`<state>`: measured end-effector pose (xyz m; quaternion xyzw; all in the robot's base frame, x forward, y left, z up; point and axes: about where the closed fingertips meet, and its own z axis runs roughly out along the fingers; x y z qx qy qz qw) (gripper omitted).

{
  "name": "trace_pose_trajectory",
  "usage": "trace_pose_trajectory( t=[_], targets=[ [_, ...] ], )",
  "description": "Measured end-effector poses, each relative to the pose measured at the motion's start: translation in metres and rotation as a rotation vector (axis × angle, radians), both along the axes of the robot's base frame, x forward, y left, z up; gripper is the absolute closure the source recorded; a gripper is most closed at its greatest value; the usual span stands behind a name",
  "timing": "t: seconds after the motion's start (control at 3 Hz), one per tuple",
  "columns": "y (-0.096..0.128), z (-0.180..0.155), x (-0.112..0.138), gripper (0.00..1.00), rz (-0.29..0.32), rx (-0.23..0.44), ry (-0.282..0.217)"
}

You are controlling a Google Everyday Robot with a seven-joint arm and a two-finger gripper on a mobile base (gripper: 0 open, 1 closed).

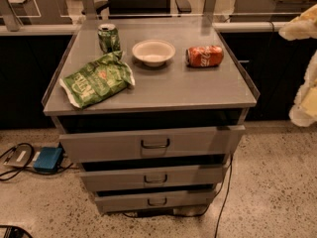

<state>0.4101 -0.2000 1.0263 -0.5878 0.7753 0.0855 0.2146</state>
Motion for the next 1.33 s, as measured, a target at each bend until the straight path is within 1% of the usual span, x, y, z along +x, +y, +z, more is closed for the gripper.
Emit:
trace_pose_trajectory(
  t=[1.33],
  targets=[
    [0.0, 0.019, 0.0, 0.0, 0.0, 0.0, 0.0]
  ],
)
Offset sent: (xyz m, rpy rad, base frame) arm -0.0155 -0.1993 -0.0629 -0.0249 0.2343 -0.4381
